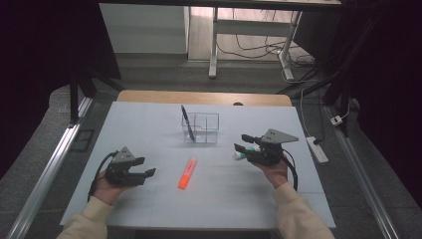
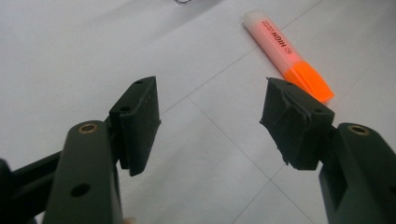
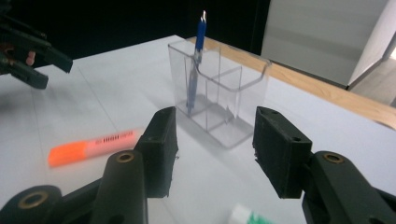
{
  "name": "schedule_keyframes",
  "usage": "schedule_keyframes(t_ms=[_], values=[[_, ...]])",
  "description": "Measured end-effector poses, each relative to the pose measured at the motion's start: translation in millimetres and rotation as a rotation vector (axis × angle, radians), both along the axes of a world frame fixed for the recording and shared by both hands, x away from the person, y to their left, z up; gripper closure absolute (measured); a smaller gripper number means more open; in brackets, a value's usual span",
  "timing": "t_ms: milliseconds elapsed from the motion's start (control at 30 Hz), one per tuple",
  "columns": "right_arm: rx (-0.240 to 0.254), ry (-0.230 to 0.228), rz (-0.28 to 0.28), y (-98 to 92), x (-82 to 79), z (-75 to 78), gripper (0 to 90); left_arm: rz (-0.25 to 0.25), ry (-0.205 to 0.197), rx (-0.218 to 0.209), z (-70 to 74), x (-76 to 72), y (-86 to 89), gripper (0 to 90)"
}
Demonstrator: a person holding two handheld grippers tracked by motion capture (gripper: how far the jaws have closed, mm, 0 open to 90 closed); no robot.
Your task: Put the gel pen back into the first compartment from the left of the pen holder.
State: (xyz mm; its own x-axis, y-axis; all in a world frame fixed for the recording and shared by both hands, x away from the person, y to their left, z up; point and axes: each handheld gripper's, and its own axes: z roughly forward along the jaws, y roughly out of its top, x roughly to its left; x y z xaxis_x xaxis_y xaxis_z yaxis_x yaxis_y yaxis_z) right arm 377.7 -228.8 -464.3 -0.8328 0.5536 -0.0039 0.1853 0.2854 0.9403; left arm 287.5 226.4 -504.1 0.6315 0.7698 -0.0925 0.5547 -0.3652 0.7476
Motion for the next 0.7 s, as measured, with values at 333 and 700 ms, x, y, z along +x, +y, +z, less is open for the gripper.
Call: schedule_keyframes(t_ms=[333, 700], values=[[-0.031, 0.010, -0.027, -26.4, -22.4, -10.9, 46.4, 0.000, 0.001, -0.002, -0.2, 0.2, -0.2, 36.5], [-0.064, 0.024, -0.058, -51.8, -41.0, -23.8, 42.7, 0.000, -0.003, -0.001, 0.6, -0.8, -1.7, 36.4]])
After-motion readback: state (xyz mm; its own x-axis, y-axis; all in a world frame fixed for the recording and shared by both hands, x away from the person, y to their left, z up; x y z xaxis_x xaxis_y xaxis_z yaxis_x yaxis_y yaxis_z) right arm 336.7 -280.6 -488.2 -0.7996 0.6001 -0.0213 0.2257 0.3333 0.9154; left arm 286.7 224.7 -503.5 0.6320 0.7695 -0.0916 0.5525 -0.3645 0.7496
